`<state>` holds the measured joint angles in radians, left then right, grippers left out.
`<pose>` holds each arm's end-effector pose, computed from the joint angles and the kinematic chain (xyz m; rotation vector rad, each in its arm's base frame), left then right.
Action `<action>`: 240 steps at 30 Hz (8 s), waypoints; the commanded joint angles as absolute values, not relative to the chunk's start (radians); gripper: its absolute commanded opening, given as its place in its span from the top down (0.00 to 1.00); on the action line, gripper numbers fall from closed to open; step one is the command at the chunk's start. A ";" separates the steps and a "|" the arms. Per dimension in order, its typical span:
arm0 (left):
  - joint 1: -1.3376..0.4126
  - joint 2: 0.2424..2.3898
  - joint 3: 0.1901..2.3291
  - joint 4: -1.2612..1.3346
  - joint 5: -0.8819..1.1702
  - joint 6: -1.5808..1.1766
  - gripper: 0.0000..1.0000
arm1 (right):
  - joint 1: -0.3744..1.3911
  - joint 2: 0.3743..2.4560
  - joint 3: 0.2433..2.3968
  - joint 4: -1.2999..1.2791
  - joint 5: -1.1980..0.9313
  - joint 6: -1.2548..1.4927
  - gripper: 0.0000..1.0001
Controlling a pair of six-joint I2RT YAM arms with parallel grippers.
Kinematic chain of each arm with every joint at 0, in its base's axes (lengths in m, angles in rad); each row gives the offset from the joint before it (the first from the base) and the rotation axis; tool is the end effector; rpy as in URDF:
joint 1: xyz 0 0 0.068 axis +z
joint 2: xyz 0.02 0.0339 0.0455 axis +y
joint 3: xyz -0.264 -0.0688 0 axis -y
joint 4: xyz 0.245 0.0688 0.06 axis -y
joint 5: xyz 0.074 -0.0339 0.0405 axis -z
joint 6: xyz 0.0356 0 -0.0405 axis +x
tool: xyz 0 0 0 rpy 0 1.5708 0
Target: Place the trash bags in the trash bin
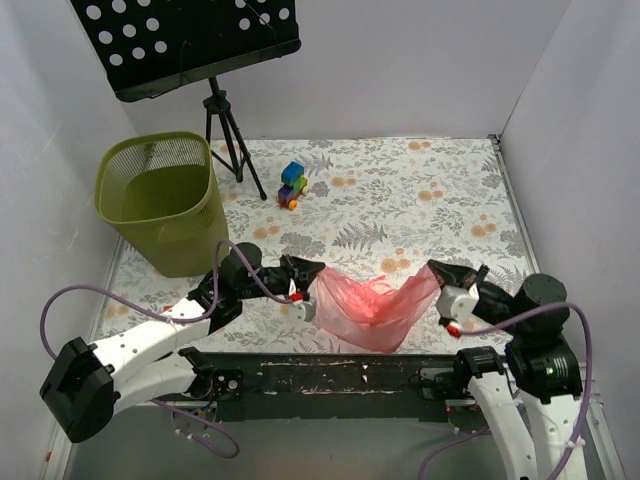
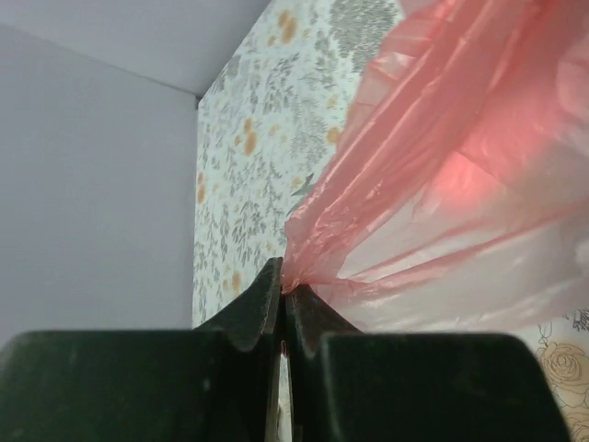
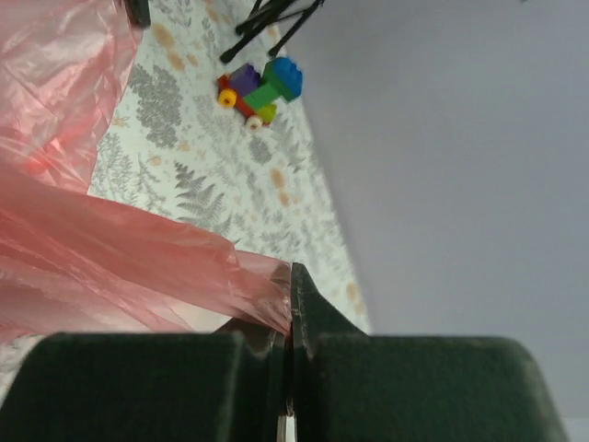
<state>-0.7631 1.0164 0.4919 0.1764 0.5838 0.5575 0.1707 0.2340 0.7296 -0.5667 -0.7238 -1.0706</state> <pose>0.1459 -0.1667 0.2318 1.4644 1.2407 -0.6965 0.0459 0.0318 0.3369 -1.3308 0.9325 -0.0983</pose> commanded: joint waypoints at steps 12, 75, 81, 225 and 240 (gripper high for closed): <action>-0.677 1.285 1.126 -0.380 0.213 -0.700 1.00 | 0.169 1.023 1.181 -0.779 -0.321 -0.218 0.99; -0.662 1.786 2.052 0.324 0.267 -0.577 1.00 | 0.050 1.373 1.808 -0.081 -0.448 -0.087 0.99; -0.776 1.407 1.124 0.300 0.261 -0.333 1.00 | 0.176 0.850 0.878 -0.133 -0.359 -0.383 0.99; -0.684 1.930 1.959 1.151 0.110 0.170 1.00 | 0.209 1.341 1.486 0.834 0.118 -0.848 0.99; -0.788 0.816 0.348 0.249 0.494 0.566 1.00 | 0.353 0.032 0.555 -0.718 -0.431 -1.106 0.99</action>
<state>-0.7956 0.8566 0.2501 0.2134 0.5251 0.6529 0.3599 0.0257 0.4564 -0.6739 -0.3569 -1.0824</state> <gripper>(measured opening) 0.006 0.020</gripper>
